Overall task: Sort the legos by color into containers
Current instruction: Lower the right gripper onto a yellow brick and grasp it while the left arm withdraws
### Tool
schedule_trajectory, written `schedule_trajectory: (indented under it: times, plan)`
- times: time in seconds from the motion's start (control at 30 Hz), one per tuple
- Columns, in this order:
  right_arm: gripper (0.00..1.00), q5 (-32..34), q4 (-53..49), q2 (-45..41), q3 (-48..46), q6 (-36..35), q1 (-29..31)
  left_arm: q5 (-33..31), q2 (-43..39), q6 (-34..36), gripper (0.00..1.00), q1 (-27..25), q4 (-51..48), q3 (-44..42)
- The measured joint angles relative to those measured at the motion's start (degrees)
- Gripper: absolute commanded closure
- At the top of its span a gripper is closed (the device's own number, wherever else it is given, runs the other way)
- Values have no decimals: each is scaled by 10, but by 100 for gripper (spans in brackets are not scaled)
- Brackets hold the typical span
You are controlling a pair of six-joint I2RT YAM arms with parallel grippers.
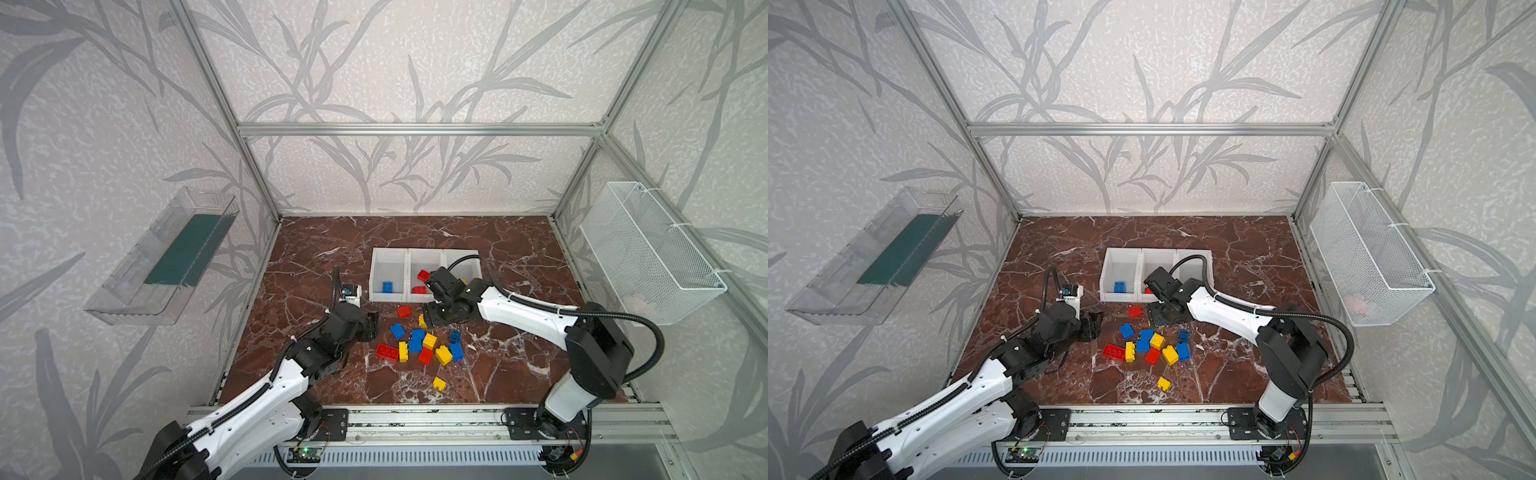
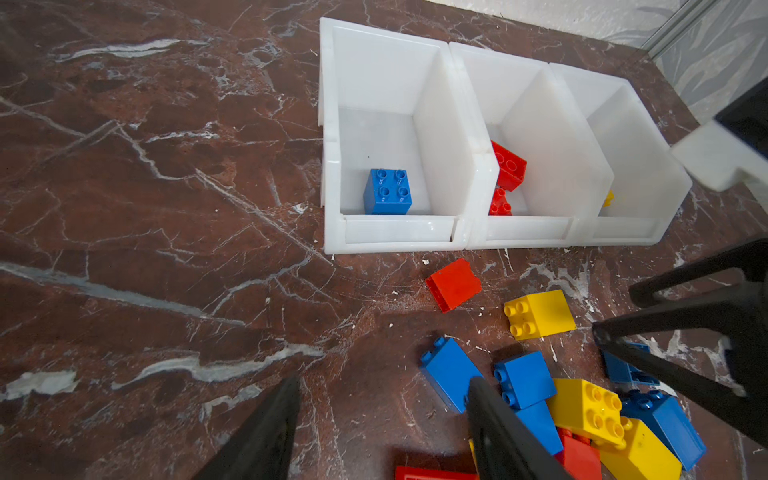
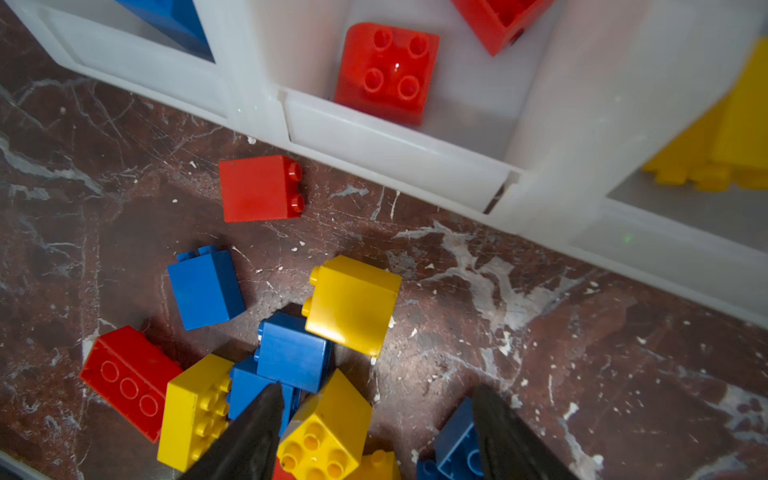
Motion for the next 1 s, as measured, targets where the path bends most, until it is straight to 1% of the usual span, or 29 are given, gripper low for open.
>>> schedule_trajectory:
  times: [0.17, 0.43, 0.53, 0.6, 1.0]
  plan:
    - [26, -1, -1, 49, 30, -6, 8, -2, -19, -18, 34, 0, -6, -15]
    - [26, -3, 0, 96, 45, -6, 14, -1, -15, -26, 33, 0, -7, -15]
    - [28, -3, 1, 111, 51, -6, 14, 2, -11, -28, 33, 0, -7, -15]
    - [31, 0, 0, 116, 54, -6, 14, 3, -9, -29, 34, 0, -7, -15]
    - [56, 10, 10, 136, 65, -6, 14, 14, -6, -29, 34, 0, -7, -15]
